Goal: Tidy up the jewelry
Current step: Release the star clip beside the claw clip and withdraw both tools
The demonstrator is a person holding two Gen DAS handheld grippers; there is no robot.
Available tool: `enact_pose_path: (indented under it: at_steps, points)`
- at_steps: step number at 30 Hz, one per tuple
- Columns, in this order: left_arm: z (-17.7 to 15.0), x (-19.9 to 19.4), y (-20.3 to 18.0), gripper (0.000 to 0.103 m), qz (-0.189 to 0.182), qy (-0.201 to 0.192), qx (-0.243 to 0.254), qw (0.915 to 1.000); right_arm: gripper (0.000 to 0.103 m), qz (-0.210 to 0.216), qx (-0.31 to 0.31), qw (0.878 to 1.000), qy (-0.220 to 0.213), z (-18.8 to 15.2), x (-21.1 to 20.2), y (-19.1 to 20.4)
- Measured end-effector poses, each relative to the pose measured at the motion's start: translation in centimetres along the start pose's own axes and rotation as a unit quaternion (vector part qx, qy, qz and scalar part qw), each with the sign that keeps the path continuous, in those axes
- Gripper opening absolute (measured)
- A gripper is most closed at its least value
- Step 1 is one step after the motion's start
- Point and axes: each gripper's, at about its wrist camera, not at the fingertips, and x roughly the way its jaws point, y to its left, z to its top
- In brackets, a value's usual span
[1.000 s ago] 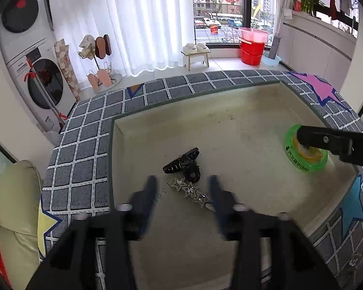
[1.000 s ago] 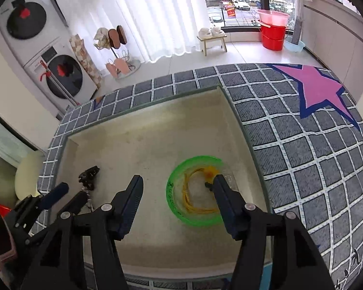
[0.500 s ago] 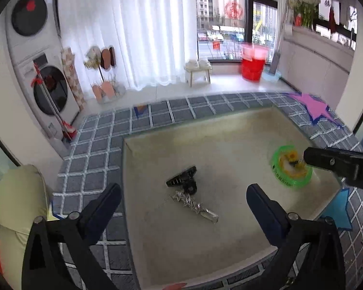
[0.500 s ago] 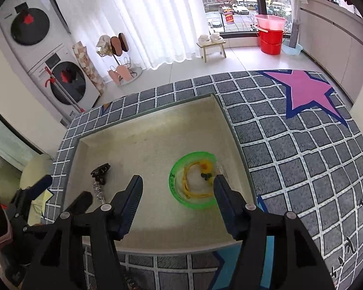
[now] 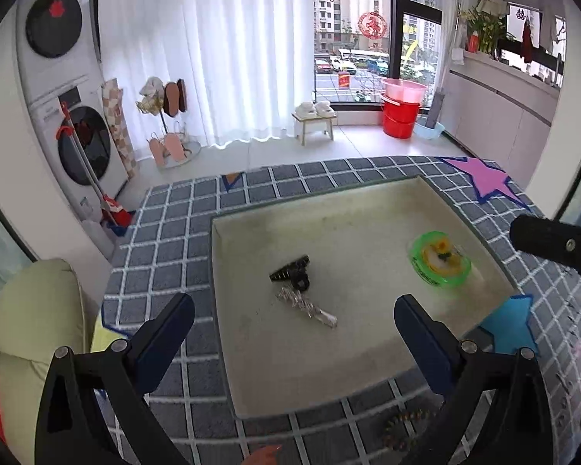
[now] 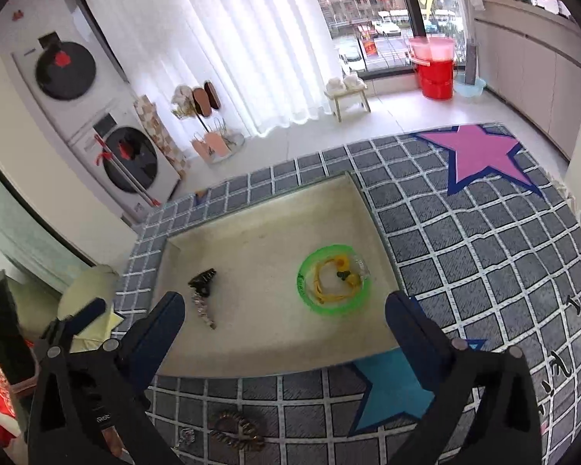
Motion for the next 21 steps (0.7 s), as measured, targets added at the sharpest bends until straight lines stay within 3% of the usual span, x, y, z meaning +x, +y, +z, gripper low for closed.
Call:
enact_pose_path:
  at_steps: [7,21]
  points:
    - [-1.9,-2.2,0.5,0.103,-0.030,0.012,-0.016,0.9994,0.103,0.006,-0.018,1.000,-0.018,-1.5,-3.1,0.8]
    - [-8.0,-4.7,1.4,0.103,0.015,0.029,-0.006,0.9995,0.103,-0.011,-0.016,0.999,0.040,-6.5,-5.9,-1.1]
